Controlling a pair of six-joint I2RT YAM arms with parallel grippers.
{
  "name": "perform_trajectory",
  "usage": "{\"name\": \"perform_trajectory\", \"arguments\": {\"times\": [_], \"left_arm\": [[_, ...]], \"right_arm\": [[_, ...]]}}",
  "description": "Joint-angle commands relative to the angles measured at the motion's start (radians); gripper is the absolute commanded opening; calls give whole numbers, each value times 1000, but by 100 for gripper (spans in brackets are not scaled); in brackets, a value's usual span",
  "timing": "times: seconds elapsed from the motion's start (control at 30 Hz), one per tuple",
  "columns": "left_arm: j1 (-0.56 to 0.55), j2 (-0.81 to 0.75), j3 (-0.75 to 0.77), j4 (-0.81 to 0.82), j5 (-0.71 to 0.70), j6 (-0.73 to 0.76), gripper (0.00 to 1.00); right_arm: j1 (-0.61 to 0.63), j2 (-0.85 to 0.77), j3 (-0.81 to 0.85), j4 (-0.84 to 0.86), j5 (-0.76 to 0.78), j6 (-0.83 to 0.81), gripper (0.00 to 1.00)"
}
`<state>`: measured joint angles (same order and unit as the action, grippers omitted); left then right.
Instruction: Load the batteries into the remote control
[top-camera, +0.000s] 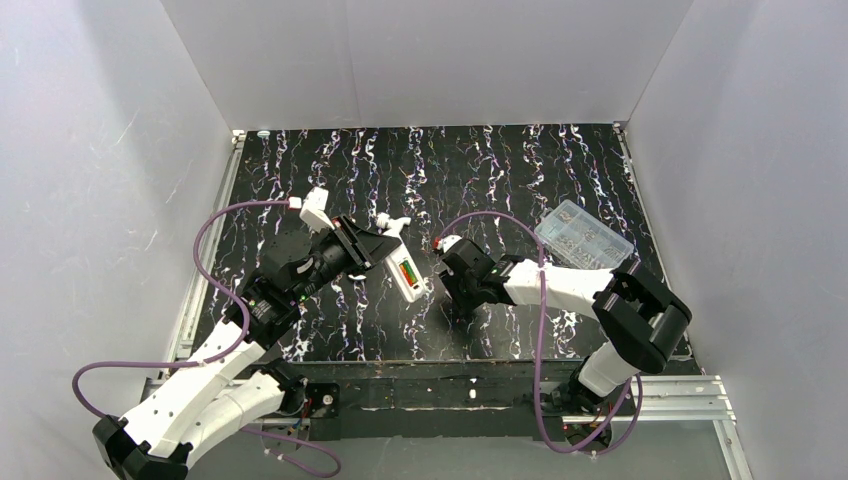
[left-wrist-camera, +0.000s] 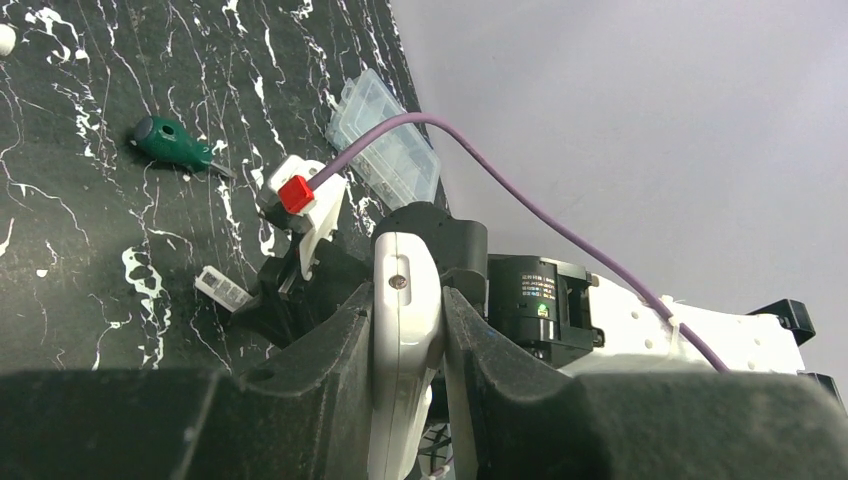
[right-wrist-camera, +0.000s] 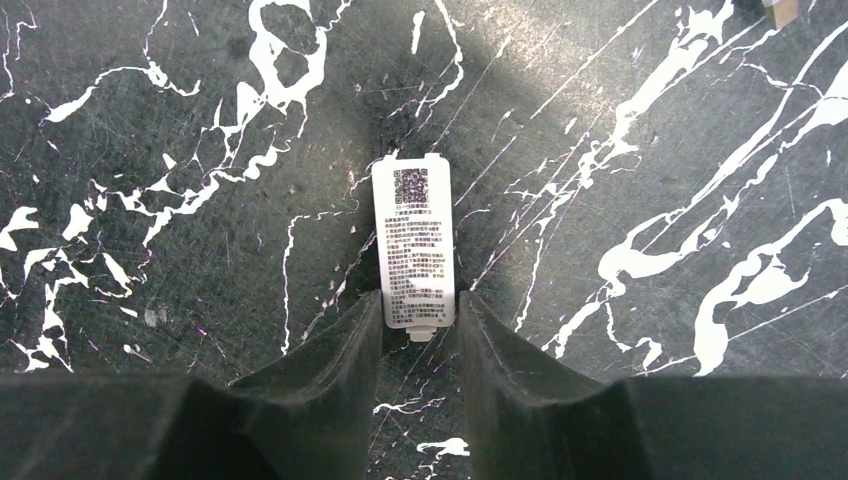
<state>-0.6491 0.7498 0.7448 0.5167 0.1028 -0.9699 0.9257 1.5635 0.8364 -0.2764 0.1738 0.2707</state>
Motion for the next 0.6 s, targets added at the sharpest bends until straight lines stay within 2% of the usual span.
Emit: {"name": "perform_trajectory", "arguments": {"times": [0.0, 0.3, 0.57], "left_arm": [[8, -25, 1, 48, -14, -1, 0], [7, -31, -14, 52, -22, -9, 0], [6, -30, -69, 137, -68, -47, 0]], "right_arm": [[10, 4, 26, -18, -28, -11, 39], [8, -38, 71, -91, -62, -12, 33], [-24, -222, 131, -253, -22, -35, 33]]}}
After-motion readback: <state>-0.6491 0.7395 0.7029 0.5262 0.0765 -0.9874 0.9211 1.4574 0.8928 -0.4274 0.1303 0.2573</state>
